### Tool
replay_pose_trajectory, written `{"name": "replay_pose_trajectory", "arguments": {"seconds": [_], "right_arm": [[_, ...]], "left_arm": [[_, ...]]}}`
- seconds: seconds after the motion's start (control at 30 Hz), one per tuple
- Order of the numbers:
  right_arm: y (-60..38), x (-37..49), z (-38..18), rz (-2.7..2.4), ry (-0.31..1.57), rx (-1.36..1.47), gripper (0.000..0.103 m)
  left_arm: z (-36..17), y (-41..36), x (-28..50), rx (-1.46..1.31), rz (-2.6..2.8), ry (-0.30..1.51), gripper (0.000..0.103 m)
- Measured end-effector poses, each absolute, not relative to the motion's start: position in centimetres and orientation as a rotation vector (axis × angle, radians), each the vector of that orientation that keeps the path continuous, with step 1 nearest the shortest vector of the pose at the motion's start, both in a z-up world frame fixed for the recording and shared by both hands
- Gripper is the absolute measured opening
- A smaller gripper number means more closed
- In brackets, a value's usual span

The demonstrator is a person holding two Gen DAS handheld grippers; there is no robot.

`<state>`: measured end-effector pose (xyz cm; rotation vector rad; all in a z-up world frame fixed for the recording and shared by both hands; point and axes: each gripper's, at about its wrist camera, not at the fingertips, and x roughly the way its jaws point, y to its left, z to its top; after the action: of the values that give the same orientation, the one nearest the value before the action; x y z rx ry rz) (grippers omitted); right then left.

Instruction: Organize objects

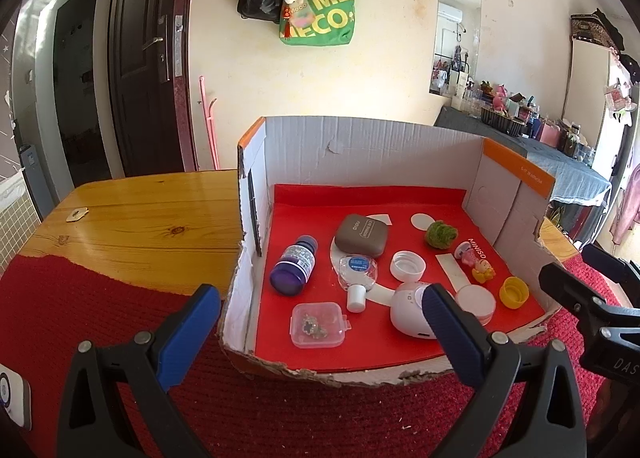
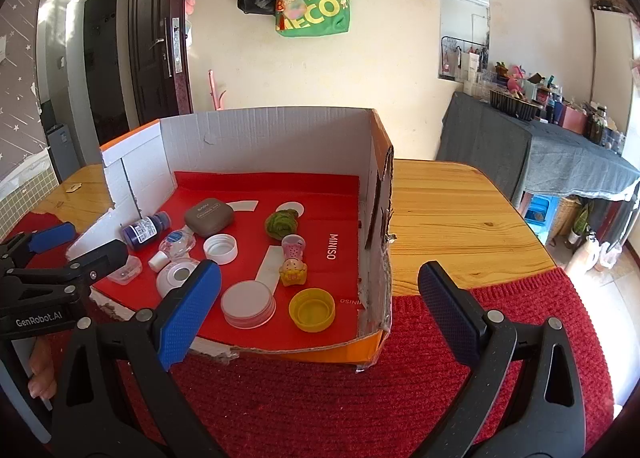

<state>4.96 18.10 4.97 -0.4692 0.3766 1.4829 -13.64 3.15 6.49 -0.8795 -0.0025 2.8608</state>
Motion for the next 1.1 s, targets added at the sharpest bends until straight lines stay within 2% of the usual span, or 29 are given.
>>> {"name": "replay_pose_trajectory", "arguments": {"seconds": [0.13, 0.27, 0.67, 1.1], "right_arm": [[16.7, 4.9, 5.9, 1.503, 0.423, -0.461, 0.101], [15.3, 4.4, 5.6, 1.506, 0.457, -0.492, 0.101], [14.1, 4.8, 1.1, 1.425, 0.618, -0.642, 0.101], [15.1, 5.0, -0.4, 1.34, 0.65, -0.712, 0.101]], "left_arm": [[7.0, 3.5, -12.0, -0.879, 2.882, 0.055, 0.103], [6.5, 3.4, -10.7, -0.947, 2.828, 0.019, 0.103], [2.2, 3.6, -9.8, -1.263, 2.729, 0.057, 0.103], [1.0, 3.3, -10.2, -1.337, 2.731, 0.05, 0.103]]}}
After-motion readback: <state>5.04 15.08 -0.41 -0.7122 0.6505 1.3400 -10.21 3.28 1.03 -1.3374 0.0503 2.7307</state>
